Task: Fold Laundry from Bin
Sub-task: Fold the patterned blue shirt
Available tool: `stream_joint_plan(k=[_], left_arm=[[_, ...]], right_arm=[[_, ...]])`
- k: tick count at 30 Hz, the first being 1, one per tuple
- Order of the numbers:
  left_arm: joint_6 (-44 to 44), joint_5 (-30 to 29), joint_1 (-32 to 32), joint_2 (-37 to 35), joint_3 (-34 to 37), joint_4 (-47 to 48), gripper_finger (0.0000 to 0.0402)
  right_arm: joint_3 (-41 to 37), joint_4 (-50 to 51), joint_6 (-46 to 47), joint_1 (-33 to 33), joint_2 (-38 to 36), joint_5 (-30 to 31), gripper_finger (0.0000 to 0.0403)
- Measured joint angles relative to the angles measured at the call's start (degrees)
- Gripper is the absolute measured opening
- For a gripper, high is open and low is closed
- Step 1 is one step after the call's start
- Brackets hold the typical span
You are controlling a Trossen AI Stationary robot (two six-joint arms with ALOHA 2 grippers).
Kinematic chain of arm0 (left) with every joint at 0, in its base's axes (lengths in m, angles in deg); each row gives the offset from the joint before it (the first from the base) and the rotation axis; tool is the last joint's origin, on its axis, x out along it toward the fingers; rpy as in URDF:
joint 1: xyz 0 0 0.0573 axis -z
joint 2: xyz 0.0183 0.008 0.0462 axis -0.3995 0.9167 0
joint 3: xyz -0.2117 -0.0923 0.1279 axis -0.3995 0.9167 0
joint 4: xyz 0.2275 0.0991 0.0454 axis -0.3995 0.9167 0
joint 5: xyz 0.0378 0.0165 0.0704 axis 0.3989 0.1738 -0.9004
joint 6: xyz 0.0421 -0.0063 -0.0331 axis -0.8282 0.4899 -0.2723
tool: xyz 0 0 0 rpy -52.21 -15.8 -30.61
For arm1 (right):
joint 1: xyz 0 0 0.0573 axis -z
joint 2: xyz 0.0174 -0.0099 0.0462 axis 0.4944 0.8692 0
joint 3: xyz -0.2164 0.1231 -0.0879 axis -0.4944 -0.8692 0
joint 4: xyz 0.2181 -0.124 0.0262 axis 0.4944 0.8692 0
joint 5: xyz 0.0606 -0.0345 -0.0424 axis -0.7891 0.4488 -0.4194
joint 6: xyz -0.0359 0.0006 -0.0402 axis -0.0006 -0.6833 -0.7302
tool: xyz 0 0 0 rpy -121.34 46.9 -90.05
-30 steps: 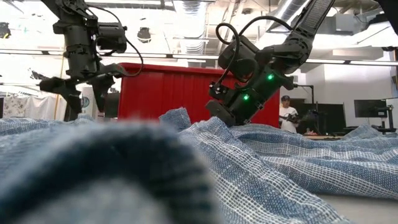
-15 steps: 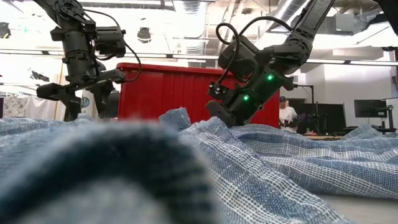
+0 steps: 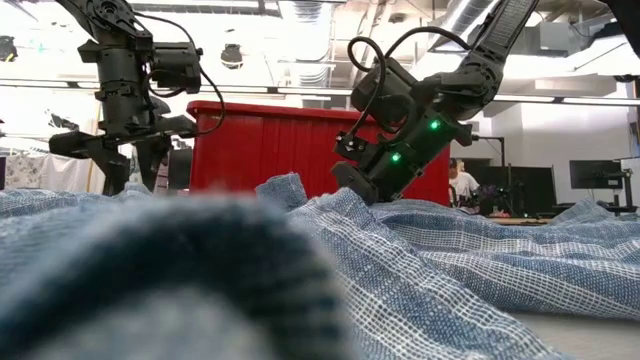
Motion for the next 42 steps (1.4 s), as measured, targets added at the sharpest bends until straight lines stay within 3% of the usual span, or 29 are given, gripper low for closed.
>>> stream_joint_plan(k=[20, 31, 38, 42], left_arm=[[0.22, -1.95, 3.92, 1.61, -0.02, -0.58, 0.0006], [2.09, -2.29, 7.25, -1.82, -0.04, -0.74, 0.0], [1.94, -6.27, 8.54, -5.61, -0.09, -2.8, 0.0], [1.62, -6.91, 8.55, -5.59, -0.09, -3.02, 0.0]], right_arm=[[0.03, 0.0, -0.11, 0.0, 0.0, 0.02, 0.0187], [-0.38, -2.7, -1.14, -1.12, -2.52, -0.39, 0.0184], [0.26, -16.63, -2.07, -1.56, -4.39, -1.93, 0.0155], [5.74, -19.46, -2.85, -0.98, -2.49, -5.37, 0.013]])
